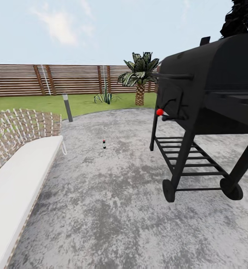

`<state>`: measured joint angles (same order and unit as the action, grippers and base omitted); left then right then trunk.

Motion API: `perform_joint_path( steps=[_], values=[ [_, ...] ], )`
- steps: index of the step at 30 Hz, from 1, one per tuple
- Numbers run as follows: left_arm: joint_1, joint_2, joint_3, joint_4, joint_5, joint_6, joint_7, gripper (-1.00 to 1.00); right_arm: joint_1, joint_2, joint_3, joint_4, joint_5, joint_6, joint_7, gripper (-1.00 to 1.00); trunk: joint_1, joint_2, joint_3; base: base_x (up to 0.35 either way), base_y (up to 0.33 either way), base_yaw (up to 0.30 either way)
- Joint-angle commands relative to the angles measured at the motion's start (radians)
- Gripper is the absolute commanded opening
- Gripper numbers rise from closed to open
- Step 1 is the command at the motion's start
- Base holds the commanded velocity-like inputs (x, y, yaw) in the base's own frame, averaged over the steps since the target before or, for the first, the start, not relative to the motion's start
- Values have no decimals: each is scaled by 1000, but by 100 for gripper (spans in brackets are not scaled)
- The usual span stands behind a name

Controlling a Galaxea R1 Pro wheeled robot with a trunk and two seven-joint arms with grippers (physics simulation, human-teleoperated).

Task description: Pick up the pesticide atomizer in the garden and spray insectifuge to fully cover both potted plants in the garden.

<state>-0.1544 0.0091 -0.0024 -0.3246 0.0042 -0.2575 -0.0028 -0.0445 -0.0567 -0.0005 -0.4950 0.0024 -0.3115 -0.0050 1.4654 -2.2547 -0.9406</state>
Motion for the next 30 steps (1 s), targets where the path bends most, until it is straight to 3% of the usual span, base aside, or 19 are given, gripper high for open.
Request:
perform_joint_path(
  steps=[1,9,30],
  values=[
    [-1,0,0,1,0,-3,0,100,0,0,0,0,0,-3,0,100,0,0,-1,339,139,0],
    [-1,0,-1,1,-2,-3,0,100,0,0,1,1,1,-3,-1,100,0,0,-1,336,111,0],
    [-1,0,-1,1,-3,-3,0,100,0,1,1,0,0,-3,-1,100,0,0,-1,336,3,0]
  ],
)
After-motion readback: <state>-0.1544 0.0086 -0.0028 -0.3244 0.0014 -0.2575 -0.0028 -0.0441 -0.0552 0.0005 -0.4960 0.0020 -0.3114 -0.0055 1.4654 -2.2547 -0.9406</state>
